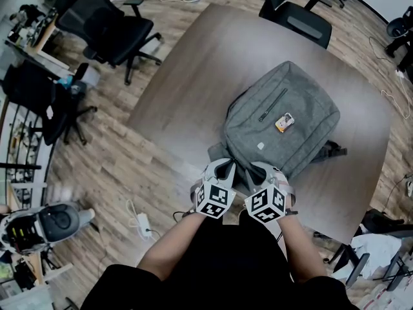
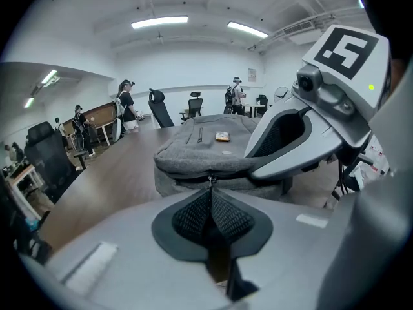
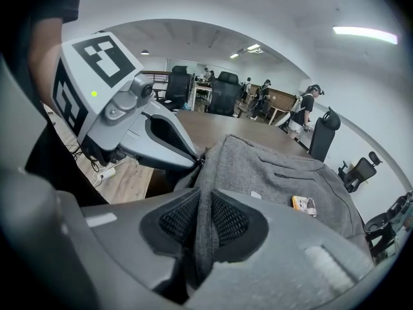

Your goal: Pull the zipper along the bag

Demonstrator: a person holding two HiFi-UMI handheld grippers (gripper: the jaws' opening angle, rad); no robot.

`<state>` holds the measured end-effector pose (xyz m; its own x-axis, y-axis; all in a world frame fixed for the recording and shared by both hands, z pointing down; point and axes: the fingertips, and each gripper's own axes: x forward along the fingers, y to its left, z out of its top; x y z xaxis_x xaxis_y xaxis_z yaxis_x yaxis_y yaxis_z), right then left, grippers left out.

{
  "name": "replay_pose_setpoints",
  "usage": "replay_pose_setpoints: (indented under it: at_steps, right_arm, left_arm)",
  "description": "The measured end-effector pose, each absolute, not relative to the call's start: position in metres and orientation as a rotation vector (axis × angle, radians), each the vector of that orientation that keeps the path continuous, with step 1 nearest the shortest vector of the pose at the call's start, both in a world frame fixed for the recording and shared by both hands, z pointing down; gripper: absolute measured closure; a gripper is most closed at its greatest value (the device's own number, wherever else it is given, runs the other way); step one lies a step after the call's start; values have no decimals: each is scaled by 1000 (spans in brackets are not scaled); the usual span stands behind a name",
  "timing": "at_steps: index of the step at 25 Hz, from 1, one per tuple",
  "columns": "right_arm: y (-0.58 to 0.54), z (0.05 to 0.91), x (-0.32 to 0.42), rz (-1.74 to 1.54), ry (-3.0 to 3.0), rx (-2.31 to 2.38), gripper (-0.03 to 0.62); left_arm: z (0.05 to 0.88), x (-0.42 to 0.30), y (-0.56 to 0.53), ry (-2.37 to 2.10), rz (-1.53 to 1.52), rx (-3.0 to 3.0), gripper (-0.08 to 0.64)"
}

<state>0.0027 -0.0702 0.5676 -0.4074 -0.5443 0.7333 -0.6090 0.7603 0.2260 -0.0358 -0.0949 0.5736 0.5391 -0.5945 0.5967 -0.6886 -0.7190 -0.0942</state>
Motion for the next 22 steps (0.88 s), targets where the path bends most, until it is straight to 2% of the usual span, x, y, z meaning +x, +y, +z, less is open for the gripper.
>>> replay_pose_setpoints:
  at_steps: [22]
  right_arm:
    - [-56,569,8,-34,-2021,798,545]
  left_arm:
    - [566,-48,-89,-1058,882,2562,531]
